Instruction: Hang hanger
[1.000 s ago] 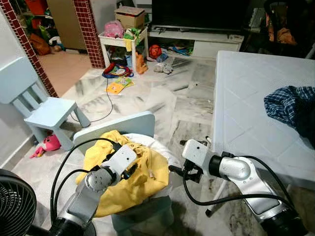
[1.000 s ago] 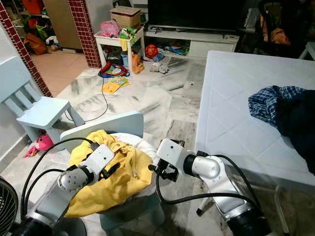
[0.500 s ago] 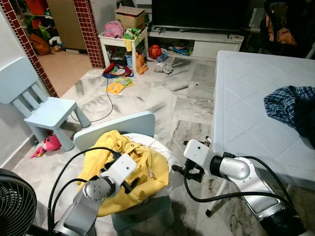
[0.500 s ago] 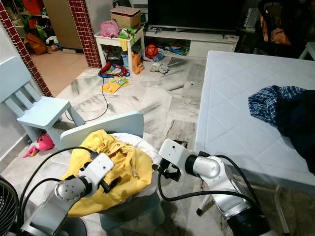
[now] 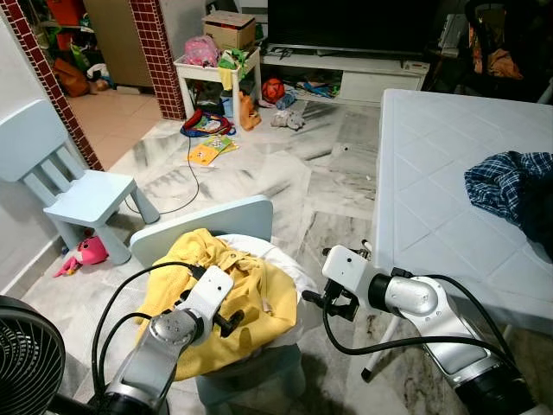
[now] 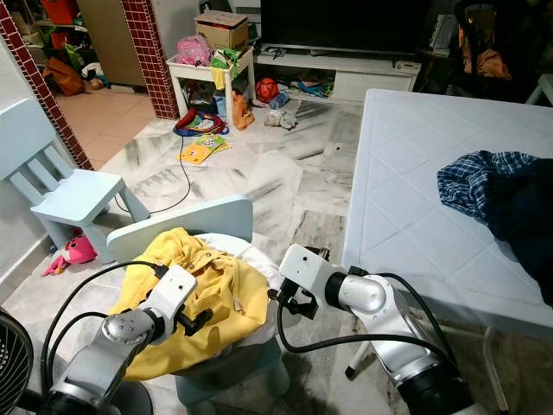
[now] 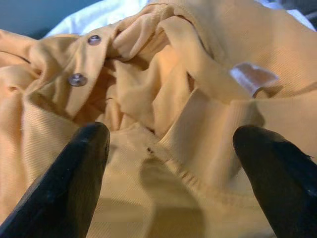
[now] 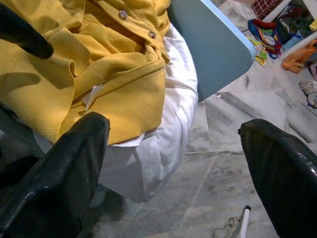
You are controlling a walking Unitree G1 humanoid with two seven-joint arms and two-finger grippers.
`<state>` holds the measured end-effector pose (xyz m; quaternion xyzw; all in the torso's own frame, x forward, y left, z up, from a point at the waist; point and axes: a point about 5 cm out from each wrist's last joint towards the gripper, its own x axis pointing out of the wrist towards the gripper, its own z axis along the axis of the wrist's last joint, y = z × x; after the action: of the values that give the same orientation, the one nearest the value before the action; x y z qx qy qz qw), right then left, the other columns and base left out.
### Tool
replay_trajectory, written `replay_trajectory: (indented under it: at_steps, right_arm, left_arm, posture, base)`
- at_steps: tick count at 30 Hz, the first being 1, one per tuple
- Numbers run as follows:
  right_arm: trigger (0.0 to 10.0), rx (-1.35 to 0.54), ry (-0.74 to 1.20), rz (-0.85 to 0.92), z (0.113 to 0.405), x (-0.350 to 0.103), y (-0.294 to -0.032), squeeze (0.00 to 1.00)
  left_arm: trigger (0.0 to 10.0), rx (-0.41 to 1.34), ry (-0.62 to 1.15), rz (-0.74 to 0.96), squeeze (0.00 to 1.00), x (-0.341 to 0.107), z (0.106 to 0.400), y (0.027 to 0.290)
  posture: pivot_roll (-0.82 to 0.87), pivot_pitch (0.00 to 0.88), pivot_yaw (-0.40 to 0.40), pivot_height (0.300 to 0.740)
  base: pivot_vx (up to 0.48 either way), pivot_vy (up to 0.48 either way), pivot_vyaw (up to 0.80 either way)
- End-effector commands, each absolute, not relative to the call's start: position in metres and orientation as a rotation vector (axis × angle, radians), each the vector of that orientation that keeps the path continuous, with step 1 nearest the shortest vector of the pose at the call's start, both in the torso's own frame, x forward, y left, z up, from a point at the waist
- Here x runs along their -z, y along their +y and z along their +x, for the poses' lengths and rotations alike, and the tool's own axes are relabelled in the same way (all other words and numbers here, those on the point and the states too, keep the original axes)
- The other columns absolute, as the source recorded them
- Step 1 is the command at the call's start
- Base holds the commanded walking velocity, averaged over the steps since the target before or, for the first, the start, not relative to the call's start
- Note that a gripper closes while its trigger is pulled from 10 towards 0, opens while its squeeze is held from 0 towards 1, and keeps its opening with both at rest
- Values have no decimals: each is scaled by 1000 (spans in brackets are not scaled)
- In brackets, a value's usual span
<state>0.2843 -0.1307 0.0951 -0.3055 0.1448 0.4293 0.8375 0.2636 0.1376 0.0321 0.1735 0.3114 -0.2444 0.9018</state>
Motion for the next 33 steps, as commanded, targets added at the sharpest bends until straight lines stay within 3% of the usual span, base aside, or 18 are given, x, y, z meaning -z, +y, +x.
replay_trajectory:
  at_steps: [1,3,4,5,23,31,32,33]
  right_arm:
    - [10000,-897,290,-652,287,-100,-132,0]
    - [10000,-898,293,-650,286,-100,-132,0]
    - [10000,-899,294,-650,286,-99,-131,0]
    - [10000,-900,294,-649,286,-99,-131,0]
    - [10000,-896,300,-637,286,-98,-129,0]
    - [10000,-891,291,-630,288,-100,-129,0]
    - [10000,-889,292,-629,288,-100,-129,0]
    - [10000,-887,292,-628,288,-100,-129,0]
  left_arm:
    - [10000,500,664,350,1000,-30,266,140]
    - [10000,498,674,342,1000,-28,268,140]
    - [10000,488,681,325,945,-28,271,139]
    - [10000,487,690,312,0,-27,272,139]
    - [10000,498,771,314,0,-21,261,144]
    - [10000,504,805,347,0,-15,271,148]
    - [9451,506,810,345,0,-13,271,148]
    - [5569,511,812,342,0,-11,271,148]
  posture:
    - [-85,5,35,740]
    - [-86,8,35,740]
    - [-86,8,35,740]
    - [-86,9,36,740]
    - [-72,11,41,740]
    - [-86,7,47,740]
    - [-86,7,47,740]
    - [-91,8,51,740]
  base:
    - [0,0,0]
    - [0,0,0]
    - [0,0,0]
    - [0,0,0]
    - [0,0,0]
    - [0,0,0]
    - [0,0,0]
    - [0,0,0]
